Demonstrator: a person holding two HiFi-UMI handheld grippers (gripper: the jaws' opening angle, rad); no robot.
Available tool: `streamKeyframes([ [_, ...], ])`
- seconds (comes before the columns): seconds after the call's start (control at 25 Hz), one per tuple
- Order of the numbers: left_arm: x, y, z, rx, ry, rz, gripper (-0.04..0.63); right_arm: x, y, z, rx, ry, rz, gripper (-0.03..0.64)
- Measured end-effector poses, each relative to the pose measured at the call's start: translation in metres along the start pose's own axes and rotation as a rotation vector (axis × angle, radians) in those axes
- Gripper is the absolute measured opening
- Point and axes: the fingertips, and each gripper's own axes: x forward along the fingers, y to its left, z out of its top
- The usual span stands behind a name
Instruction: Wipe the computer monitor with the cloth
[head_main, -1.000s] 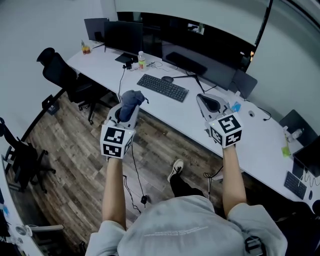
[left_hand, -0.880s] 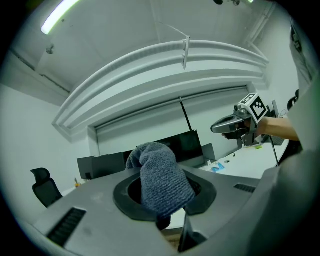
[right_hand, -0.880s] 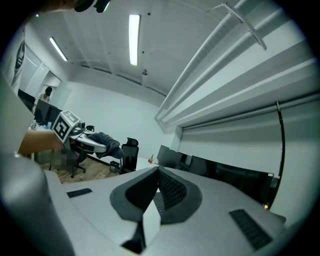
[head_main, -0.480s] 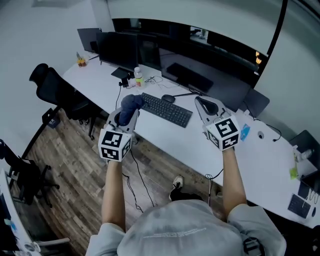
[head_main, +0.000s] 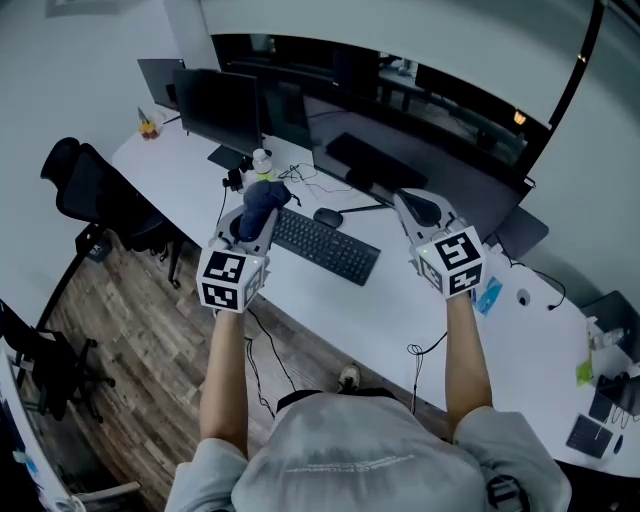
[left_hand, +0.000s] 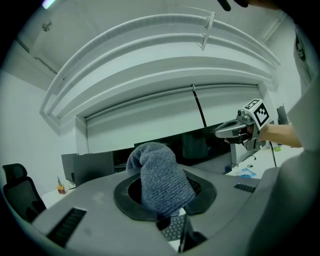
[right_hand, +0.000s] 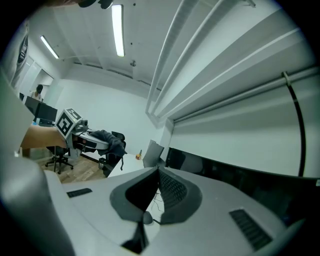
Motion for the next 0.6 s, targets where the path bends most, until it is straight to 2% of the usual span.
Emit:
streamKeyframes([
  [0.24,0.050,0.017,0.000,-0.012,0.007,-0.012,0.078,0.027,-0.026,-0.012,-0.025,0.039,-0.032,0.002],
  [0.4,0.083,0.036,-0.006,-0.007,0.027,-0.019,0.078,0.047,-0.035,-0.015,-0.003,0.058,-0.052,0.002],
  [0.6,0.134,0.068,-0.009,0.000,0.013,-0.079,0.079,0.076,-0.044,-0.019,0.039,0.079,-0.102,0.002],
])
